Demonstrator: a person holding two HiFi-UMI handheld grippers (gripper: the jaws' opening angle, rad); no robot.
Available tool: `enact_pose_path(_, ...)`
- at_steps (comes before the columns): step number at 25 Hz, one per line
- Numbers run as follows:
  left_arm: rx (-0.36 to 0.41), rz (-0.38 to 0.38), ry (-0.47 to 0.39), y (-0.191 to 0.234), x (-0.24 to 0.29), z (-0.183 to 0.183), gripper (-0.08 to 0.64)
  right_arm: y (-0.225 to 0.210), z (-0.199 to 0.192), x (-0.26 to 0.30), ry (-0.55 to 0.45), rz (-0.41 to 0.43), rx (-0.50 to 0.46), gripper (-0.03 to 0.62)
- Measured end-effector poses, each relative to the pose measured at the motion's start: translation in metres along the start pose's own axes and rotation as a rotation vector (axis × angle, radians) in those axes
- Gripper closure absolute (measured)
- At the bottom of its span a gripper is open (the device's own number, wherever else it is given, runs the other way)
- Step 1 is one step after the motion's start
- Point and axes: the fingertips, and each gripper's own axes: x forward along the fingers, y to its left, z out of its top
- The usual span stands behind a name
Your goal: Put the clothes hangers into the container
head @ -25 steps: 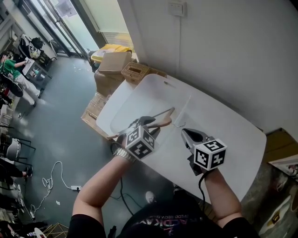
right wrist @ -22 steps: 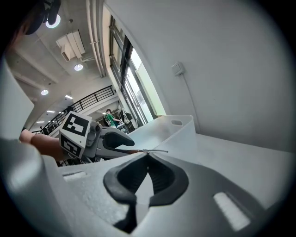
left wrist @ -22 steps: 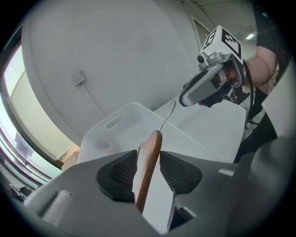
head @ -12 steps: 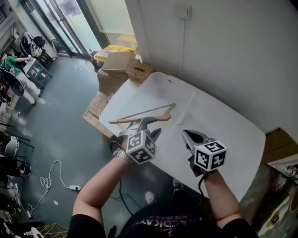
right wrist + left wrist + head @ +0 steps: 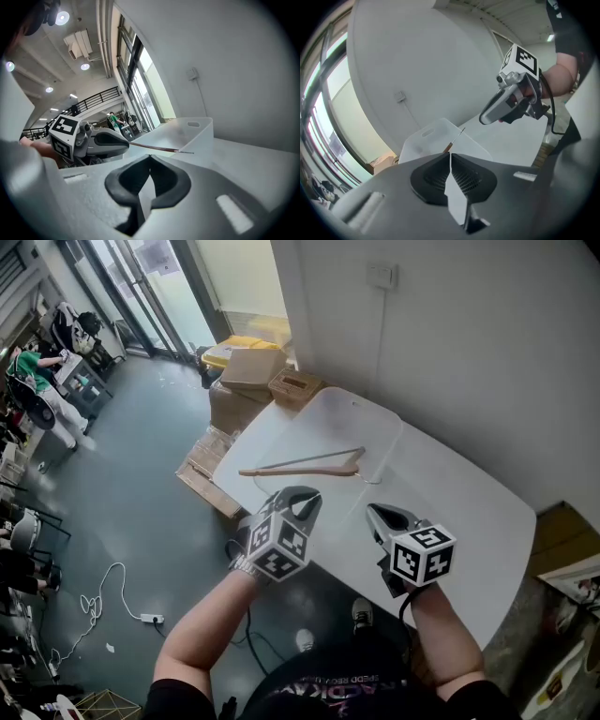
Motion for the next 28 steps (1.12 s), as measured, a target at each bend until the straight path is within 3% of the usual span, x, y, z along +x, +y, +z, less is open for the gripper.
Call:
enact_pose_path(16,-0.417,-0.057,-0.187,-0.054,-0.094,-0.034,0.552,0.088,-0.034,-0.029,-0.022,-0.027,-0.025,0.589)
enact_pose_path(28,-0.49,-0.116,-0.242,-0.1,-0.149,-0.057,0.552,0.145,-0.089,-0.054,-0.022,-0.052,0.008,0.589)
